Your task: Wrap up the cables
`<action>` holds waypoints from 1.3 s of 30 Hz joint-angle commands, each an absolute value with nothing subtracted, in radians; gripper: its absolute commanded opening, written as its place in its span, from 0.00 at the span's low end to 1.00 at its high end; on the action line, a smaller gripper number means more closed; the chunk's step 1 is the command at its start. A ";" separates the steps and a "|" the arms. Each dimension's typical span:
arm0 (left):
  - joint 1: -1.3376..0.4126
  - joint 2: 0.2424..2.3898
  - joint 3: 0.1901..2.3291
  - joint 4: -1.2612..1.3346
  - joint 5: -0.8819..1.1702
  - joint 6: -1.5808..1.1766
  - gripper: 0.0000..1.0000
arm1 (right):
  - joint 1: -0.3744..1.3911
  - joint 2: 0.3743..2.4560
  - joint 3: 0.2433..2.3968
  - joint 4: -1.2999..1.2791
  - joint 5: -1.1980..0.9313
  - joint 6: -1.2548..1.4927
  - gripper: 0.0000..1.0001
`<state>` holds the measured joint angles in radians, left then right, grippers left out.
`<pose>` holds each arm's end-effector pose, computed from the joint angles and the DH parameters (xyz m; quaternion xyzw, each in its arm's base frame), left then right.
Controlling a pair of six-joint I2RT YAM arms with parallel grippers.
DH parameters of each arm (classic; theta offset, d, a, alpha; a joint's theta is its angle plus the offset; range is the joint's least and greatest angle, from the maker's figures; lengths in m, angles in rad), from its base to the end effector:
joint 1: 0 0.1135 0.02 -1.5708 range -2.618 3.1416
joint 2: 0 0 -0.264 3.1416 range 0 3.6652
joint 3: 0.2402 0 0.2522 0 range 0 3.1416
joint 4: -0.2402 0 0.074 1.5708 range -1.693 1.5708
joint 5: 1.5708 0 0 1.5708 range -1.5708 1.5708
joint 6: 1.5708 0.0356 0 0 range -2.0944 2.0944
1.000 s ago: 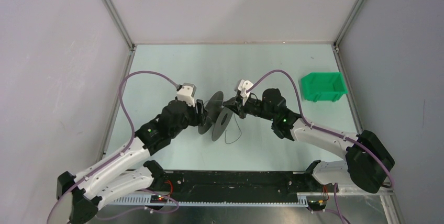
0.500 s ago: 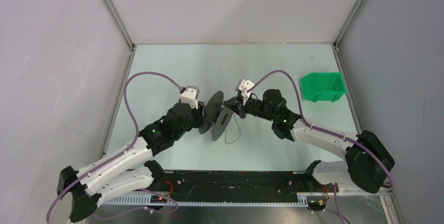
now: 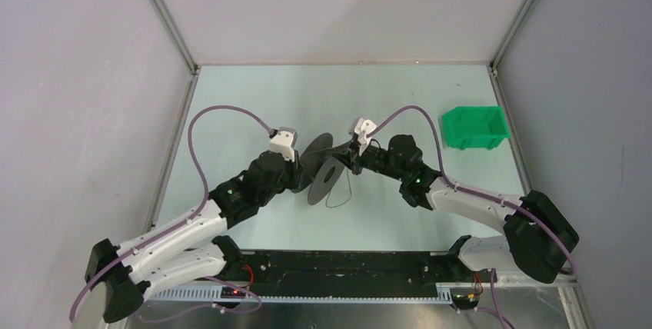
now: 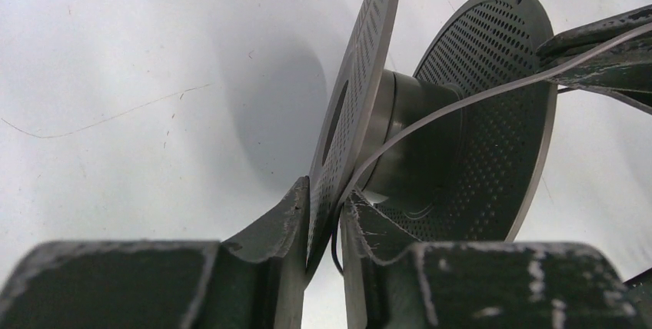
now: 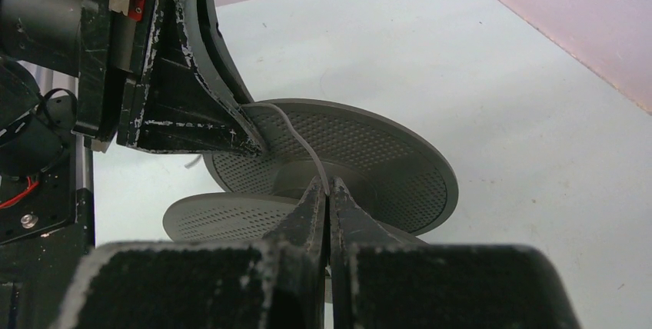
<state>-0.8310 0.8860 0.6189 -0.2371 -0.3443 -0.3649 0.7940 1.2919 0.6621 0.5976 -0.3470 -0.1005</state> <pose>0.1432 -0.1391 0.2593 0.1112 0.8456 -0.1600 0.4970 0.1933 0.2139 0.2680 -0.4143 0.5861 0.3495 0.6023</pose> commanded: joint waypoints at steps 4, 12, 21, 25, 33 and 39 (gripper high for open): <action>-0.836 0.924 0.641 -0.218 -0.368 -0.353 0.27 | 0.776 1.316 0.616 0.575 -0.326 -0.077 0.02; -0.837 0.943 0.646 -0.219 -0.383 -0.343 0.29 | 0.765 1.325 0.603 0.594 -0.342 -0.065 0.02; -0.837 0.914 0.654 -0.233 -0.364 -0.381 0.44 | 0.762 1.314 0.601 0.571 -0.350 -0.092 0.00; -0.836 0.843 0.639 -0.269 -0.364 -0.423 0.56 | 0.751 1.297 0.601 0.568 -0.381 -0.092 0.00; -0.833 0.720 0.683 -0.347 -0.325 -0.410 0.66 | 0.725 1.225 0.601 0.495 -0.434 -0.094 0.00; -0.825 0.773 0.730 -0.346 -0.361 -0.342 0.71 | 0.704 1.219 0.601 0.476 -0.452 -0.090 0.00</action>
